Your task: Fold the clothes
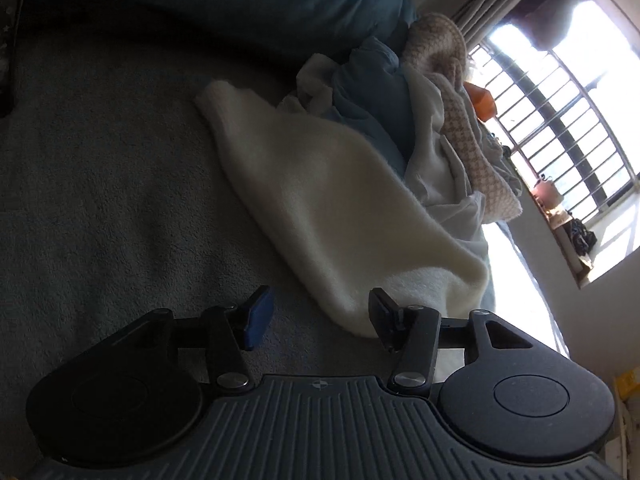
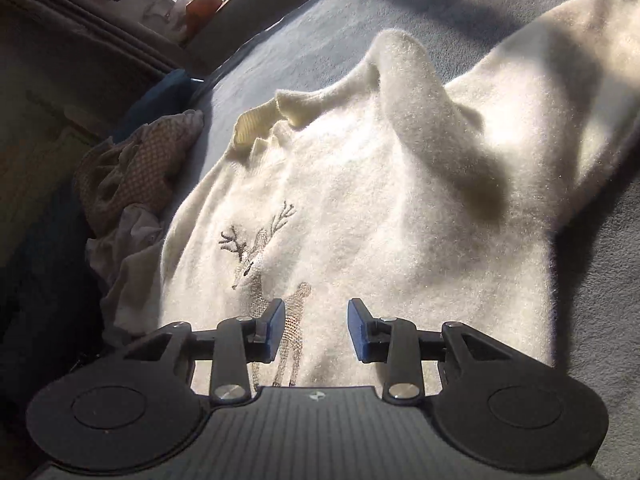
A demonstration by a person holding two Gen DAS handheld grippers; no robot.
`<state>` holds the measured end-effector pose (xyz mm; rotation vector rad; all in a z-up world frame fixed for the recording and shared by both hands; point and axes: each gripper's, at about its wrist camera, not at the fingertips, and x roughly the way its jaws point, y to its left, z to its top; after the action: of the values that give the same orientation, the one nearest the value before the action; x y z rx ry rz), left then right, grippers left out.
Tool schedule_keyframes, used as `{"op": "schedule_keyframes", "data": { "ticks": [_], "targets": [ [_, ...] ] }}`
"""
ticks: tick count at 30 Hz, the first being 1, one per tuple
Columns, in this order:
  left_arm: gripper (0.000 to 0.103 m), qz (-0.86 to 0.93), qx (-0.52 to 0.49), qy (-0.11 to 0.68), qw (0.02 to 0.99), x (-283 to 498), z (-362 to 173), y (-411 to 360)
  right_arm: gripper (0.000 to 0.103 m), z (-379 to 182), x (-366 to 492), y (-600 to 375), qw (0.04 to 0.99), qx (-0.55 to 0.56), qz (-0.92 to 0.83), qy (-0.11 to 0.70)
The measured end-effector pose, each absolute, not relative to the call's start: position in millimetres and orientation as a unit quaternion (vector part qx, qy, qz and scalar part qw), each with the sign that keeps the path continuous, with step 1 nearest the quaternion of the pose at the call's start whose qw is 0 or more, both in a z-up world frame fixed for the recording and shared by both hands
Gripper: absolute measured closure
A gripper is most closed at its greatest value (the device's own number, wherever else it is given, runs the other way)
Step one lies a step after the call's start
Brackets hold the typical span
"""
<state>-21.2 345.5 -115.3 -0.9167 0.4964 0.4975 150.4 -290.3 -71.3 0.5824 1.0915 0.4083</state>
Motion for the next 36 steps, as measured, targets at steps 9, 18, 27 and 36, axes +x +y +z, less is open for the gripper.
{"op": "schedule_keyframes", "data": {
  "ticks": [9, 18, 27, 36],
  "targets": [
    [0.044, 0.321, -0.477, 0.204, 0.792, -10, -129, 435, 0.058, -86, 134, -268, 0.792, 0.271, 0.176, 0.519],
    [0.095, 0.303, -0.464, 0.191, 0.81, 30, -131, 448, 0.057, -87, 131, -262, 0.798, 0.271, 0.142, 0.52],
    [0.097, 0.25, -0.352, 0.044, 0.901, 13, -15, 448, 0.049, -85, 133, -252, 0.804, 0.248, 0.14, 0.522],
    [0.094, 0.383, -0.334, 0.184, 0.841, 9, -103, 451, 0.031, -83, 135, -241, 0.813, 0.216, 0.167, 0.515]
  ]
}}
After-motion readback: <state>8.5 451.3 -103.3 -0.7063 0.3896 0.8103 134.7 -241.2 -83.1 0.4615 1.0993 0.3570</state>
